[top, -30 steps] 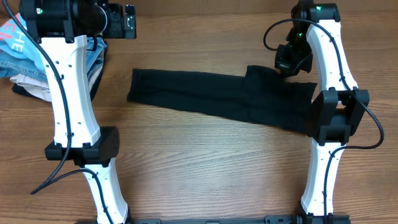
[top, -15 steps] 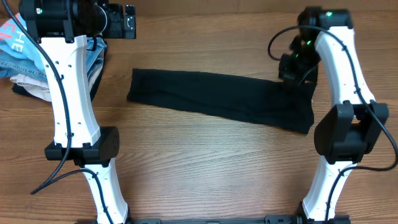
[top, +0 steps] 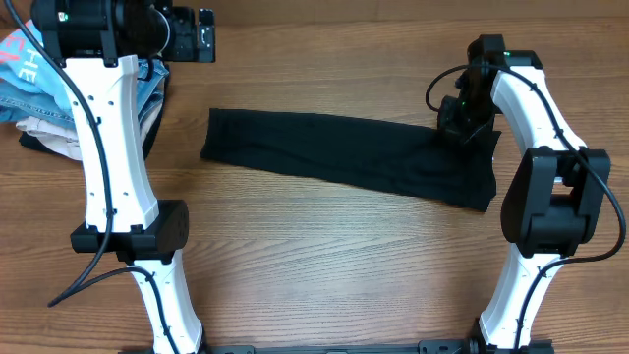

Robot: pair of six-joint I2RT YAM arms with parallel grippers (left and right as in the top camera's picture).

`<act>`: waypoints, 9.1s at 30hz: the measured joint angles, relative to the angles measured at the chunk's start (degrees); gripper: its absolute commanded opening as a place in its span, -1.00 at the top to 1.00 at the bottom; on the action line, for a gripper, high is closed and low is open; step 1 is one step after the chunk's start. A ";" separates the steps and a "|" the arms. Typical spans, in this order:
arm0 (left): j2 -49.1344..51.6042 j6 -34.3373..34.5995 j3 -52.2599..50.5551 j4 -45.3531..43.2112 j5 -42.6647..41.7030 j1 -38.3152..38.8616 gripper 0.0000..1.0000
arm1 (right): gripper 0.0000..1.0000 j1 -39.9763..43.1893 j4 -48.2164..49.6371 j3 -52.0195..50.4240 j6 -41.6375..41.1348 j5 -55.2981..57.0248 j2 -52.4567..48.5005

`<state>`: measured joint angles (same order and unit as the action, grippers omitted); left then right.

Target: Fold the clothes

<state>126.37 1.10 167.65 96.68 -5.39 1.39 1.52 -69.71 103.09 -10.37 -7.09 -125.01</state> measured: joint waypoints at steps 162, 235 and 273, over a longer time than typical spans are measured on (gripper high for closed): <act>-9.25 -7.06 -32.81 -11.13 11.19 11.47 -1.00 | 0.92 4.11 1.20 -8.57 19.06 -27.23 8.48; -6.80 15.28 -75.89 -60.33 -8.85 12.90 0.92 | -1.00 -6.86 2.40 2.47 7.39 -14.95 8.48; -6.86 5.79 -68.00 -25.29 -4.22 0.02 -0.25 | -1.00 -7.26 2.64 2.47 14.05 -15.58 8.48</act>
<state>119.50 6.90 99.66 71.40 -9.61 1.41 -5.74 -67.07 105.56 3.68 -22.68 -116.53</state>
